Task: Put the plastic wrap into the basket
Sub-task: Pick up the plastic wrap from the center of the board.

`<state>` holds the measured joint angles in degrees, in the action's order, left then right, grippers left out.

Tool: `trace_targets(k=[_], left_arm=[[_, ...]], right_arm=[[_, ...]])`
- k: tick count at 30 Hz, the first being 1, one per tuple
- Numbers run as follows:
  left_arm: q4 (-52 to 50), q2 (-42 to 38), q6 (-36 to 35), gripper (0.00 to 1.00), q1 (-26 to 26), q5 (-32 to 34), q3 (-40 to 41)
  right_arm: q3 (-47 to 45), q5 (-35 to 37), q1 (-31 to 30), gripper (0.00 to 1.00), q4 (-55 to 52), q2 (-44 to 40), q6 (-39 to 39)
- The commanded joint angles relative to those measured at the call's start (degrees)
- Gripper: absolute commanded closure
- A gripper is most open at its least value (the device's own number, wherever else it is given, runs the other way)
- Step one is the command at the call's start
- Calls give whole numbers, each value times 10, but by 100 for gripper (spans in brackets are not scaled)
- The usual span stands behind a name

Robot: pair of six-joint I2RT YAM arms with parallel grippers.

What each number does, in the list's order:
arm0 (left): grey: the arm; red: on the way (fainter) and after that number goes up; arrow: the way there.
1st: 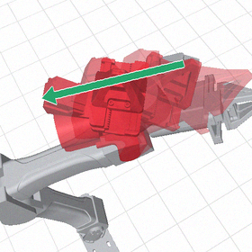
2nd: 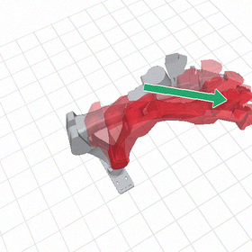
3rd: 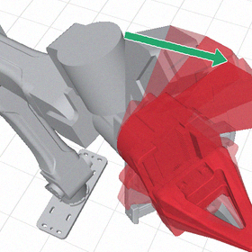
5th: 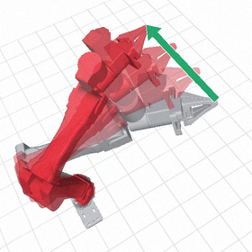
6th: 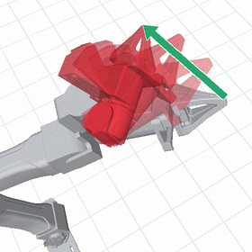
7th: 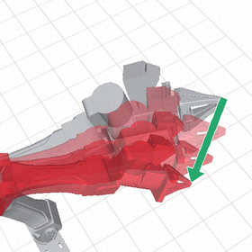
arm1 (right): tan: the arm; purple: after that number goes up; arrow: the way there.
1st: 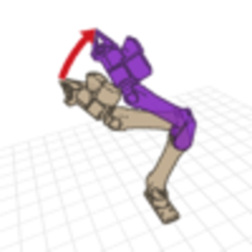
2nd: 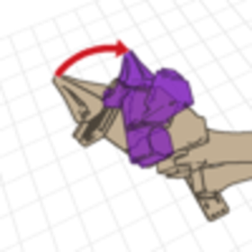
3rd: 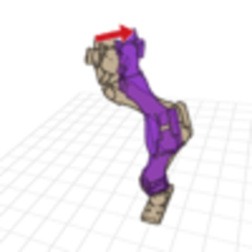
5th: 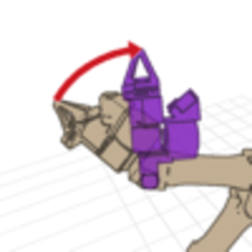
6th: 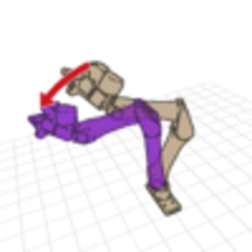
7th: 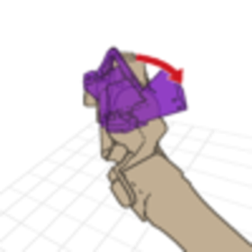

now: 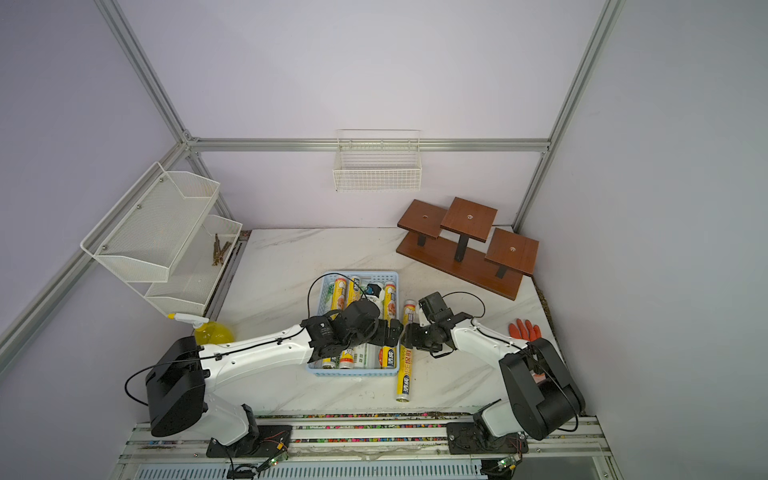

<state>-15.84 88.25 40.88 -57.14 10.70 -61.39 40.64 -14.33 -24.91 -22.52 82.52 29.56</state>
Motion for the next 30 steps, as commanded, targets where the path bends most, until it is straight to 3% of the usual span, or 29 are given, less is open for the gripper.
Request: trace_targets(k=[1, 12, 21, 30], left_arm=[[19, -5, -2, 0, -2, 7, -4], [25, -5, 0, 0, -2, 8, -3], [32, -25, 0, 0, -3, 25, 14], [37, -38, 1, 0, -2, 31, 27]], right_arm=[[11, 130, 1, 41, -78, -10, 7], [21, 134, -17, 37, -92, -13, 42], [38, 200, -83, 37, -119, 22, 106], [62, 256, -88, 41, -136, 73, 137]])
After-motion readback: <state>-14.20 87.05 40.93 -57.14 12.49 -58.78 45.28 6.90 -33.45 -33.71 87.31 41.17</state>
